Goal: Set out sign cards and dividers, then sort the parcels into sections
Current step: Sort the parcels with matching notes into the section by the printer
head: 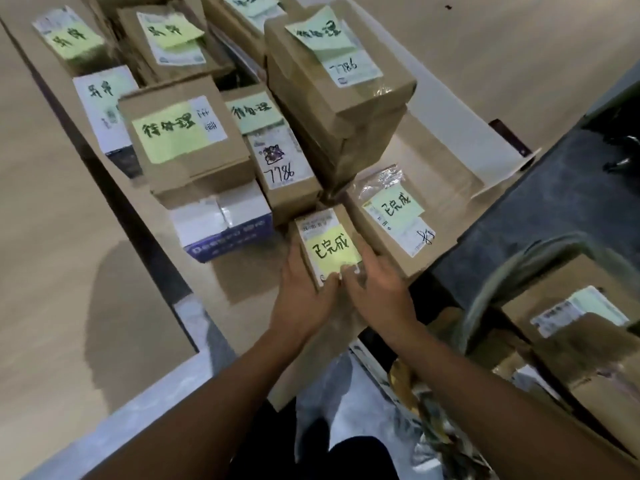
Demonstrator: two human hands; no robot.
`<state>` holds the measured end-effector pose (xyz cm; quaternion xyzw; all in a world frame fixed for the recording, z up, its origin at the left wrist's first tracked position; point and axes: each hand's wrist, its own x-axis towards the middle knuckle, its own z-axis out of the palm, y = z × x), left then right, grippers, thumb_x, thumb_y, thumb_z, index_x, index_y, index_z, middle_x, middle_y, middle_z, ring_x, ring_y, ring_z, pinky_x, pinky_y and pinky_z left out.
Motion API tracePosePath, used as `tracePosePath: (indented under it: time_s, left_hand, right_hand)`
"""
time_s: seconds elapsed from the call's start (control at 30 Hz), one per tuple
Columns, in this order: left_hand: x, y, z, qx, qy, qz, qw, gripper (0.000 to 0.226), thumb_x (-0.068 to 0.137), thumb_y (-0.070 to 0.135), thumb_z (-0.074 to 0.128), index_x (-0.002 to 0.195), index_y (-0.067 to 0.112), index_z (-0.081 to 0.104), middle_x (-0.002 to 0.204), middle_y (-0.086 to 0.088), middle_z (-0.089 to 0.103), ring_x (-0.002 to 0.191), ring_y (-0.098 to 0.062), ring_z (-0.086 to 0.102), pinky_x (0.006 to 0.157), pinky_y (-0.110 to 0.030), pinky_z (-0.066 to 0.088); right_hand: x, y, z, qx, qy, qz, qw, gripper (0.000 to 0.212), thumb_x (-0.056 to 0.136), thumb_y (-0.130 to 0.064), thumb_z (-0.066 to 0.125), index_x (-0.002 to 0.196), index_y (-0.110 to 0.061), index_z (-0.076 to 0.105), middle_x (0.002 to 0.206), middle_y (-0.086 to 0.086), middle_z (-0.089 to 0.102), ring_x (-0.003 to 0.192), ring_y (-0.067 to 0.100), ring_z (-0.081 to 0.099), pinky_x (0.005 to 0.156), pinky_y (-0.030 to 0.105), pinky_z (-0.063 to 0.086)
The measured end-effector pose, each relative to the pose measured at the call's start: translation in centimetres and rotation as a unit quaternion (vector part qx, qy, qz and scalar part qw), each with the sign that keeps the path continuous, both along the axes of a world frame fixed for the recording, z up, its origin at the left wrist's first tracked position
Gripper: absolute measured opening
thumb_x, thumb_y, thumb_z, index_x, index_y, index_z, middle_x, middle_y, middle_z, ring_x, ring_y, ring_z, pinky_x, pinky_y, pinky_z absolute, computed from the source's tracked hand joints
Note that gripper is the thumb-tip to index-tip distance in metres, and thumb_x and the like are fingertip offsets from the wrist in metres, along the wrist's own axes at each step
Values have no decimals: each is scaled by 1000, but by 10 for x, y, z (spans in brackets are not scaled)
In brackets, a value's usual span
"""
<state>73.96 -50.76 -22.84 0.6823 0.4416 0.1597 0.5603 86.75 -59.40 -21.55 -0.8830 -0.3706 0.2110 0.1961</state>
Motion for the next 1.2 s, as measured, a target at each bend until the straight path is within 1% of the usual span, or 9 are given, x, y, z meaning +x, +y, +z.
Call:
tracePosePath:
  time_s: [0.1, 0.3, 0.47, 0.53, 0.6, 0.73, 0.93, 1.07, 1.2]
  left_hand:
    - [9, -6, -9, -19, -10, 41, 999, 81, 86, 38, 62, 148, 61, 14, 141, 34, 49, 123, 7, 55, 90, -8, 46]
    - [8, -27, 9, -32, -36, 92, 995, 84, 87, 29, 60, 153, 53, 14, 142, 23, 54, 121, 8, 57, 100, -32, 54]
    - [-27, -72, 83, 30, -74, 155, 985, 82, 82, 42, 59, 140, 74, 10, 139, 45, 45, 121, 17, 53, 82, -6, 49]
    - [-50, -82, 113, 70, -81, 204, 973, 86, 81, 43, 63, 146, 70, 13, 143, 47, 37, 125, 9, 54, 87, -13, 53]
    - [-80, -84, 137, 117, -72, 250, 959, 90, 80, 42, 64, 155, 55, 16, 152, 32, 35, 129, -5, 55, 93, -35, 58]
    - [-163, -84, 181, 202, -90, 337, 915, 85, 80, 34, 64, 155, 45, 25, 149, 19, 41, 131, -8, 53, 87, -42, 61]
    - [-324, -100, 236, 282, -98, 433, 850, 79, 77, 30, 64, 143, 58, 31, 143, 27, 36, 122, -5, 55, 72, -33, 64]
    - [-445, -118, 245, 293, -67, 493, 817, 86, 73, 37, 61, 152, 41, 26, 150, 19, 32, 135, -17, 45, 84, -38, 62]
    - [-564, -142, 257, 290, -81, 530, 793, 82, 75, 32, 58, 149, 42, 25, 134, 22, 57, 115, -5, 61, 76, -26, 60]
  right_hand:
    - [16, 5, -11, 11, 71, 19, 997, 68, 99, -46, 56, 158, -42, 23, 136, 7, 57, 118, 25, 60, 96, 47, 53]
    - [23, -8, 5, 83, 97, 66, 990, 66, 94, -44, 65, 150, -40, 31, 135, 3, 51, 121, 21, 55, 99, 43, 52]
    - [10, -29, 70, 159, 99, 149, 971, 81, 85, -61, 58, 153, -50, 15, 146, -2, 45, 130, 21, 48, 102, 47, 47]
    - [-6, -26, 103, 187, 98, 199, 957, 86, 83, -66, 56, 153, -58, 6, 145, -3, 45, 125, 21, 51, 97, 46, 48]
    - [-33, -16, 133, 223, 92, 247, 938, 89, 82, -66, 57, 152, -62, 3, 132, -4, 45, 115, 17, 50, 90, 40, 45]
    - [-110, 9, 185, 267, 145, 359, 883, 90, 81, -62, 62, 155, -52, 11, 143, 0, 48, 127, 19, 53, 103, 46, 48]
    - [-277, 32, 230, 310, 167, 479, 804, 91, 83, -63, 60, 156, -51, 6, 155, -9, 40, 140, 12, 41, 116, 40, 37]
    - [-404, 40, 241, 323, 173, 543, 756, 87, 87, -59, 61, 155, -57, 6, 137, -23, 36, 121, -25, 36, 101, 21, 33]
    - [-537, 43, 253, 328, 177, 585, 720, 83, 83, -64, 57, 153, -60, 11, 125, -17, 35, 106, -30, 40, 81, 5, 39]
